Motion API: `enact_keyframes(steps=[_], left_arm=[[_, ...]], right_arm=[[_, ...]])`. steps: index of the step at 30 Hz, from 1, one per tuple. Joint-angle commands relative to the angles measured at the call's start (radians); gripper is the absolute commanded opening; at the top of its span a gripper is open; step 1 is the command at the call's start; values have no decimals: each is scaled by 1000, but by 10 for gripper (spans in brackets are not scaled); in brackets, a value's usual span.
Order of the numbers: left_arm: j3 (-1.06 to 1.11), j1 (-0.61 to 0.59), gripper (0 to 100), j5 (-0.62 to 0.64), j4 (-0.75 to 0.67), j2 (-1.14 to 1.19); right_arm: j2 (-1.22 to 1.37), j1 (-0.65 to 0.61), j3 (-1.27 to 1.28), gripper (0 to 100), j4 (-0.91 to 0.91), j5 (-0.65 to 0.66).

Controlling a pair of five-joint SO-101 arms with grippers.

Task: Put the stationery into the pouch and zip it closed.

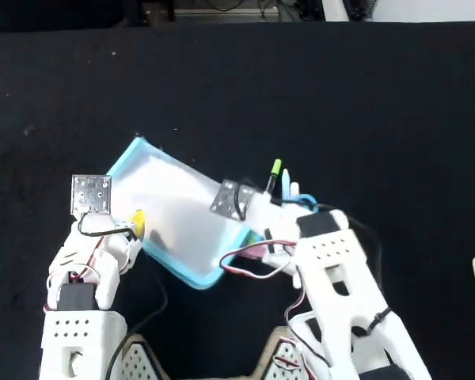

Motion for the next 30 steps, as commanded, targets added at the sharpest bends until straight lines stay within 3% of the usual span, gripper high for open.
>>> enact_keyframes(steps=[1, 10, 18, 30], left_arm=[[-12, 5, 216, -2, 5, -9], [-12, 12, 216, -2, 3, -9], [-12, 13, 216, 0, -3, -9], [-12, 13, 216, 6, -5, -9]], right_arm=[[-30, -3, -113, 11, 58, -94], [-31, -103, -303, 11, 69, -336], [-31, -330, -516, 11, 158, -348], [-48, -499, -657, 11, 157, -342]])
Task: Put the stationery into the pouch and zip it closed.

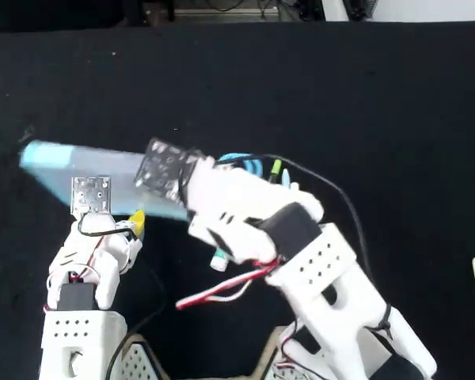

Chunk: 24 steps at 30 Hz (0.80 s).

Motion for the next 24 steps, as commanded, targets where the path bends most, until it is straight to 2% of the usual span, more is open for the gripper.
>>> enact_keyframes(steps=[1, 6, 11, 16, 21, 24], left_arm=[[-12, 13, 216, 6, -5, -9], [-12, 13, 216, 6, -5, -9], [-12, 13, 216, 2, -5, -9], [-10, 13, 216, 0, -3, -9], [-10, 10, 216, 0, 2, -9], [-15, 4, 216, -2, 3, -9]], right_arm=[[-64, -34, -44, 11, 5, -2], [-252, -35, 74, 11, 0, 3], [-447, -5, 328, 11, -11, 107], [-607, 100, 653, 11, -212, 120], [-739, 106, 877, 11, -365, 117], [-800, 110, 938, 11, -402, 40]])
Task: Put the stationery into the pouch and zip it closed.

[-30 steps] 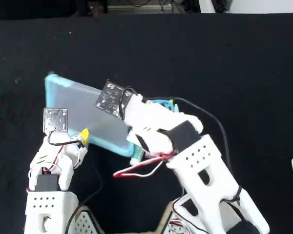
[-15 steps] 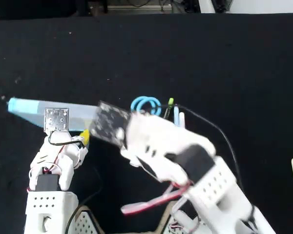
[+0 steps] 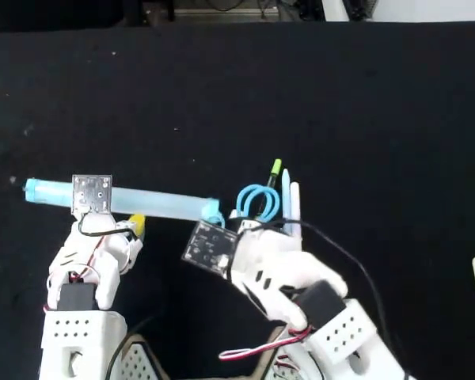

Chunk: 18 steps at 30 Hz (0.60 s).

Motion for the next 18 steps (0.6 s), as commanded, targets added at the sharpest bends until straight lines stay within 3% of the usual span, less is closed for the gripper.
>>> enact_keyframes(steps=[1, 5, 9, 14, 18], left_arm=[[-19, 1, 216, -2, 3, -9], [-33, -1, 216, -28, 12, -9], [-174, 8, 216, -94, 176, -9], [-354, 10, 216, -100, 301, -9], [-432, 10, 216, -157, 322, -9]], right_arm=[[-76, 21, 42, 11, -71, -94], [-111, 25, 113, 11, -149, -183], [-116, 133, 142, 11, -198, -187], [-125, 319, 125, 11, -176, -189], [-125, 338, 81, 11, -97, -189]])
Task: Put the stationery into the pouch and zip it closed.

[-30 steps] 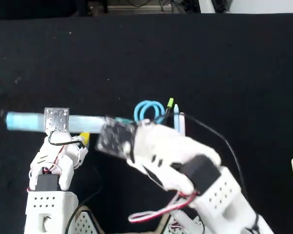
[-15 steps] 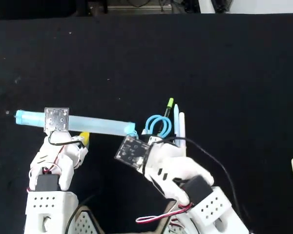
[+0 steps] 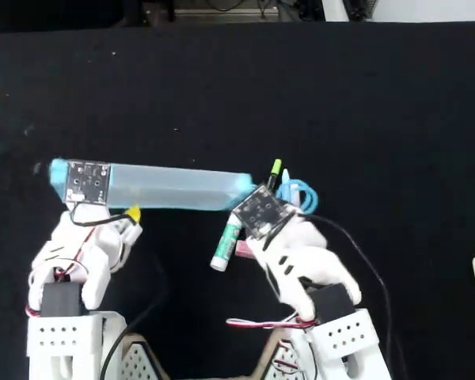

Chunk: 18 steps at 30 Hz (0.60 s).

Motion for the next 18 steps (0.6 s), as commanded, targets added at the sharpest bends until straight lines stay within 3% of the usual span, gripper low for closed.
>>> enact_keyframes(steps=[1, 8, 18], left_arm=[[-130, 10, 216, -69, 11, -9], [-274, 12, 216, -120, -2, 2], [-328, 12, 216, -114, -178, 3]], right_arm=[[-24, 28, -81, 11, 63, -11], [-24, 28, -111, 11, 87, -11], [-25, 8, -251, 11, 152, -63]])
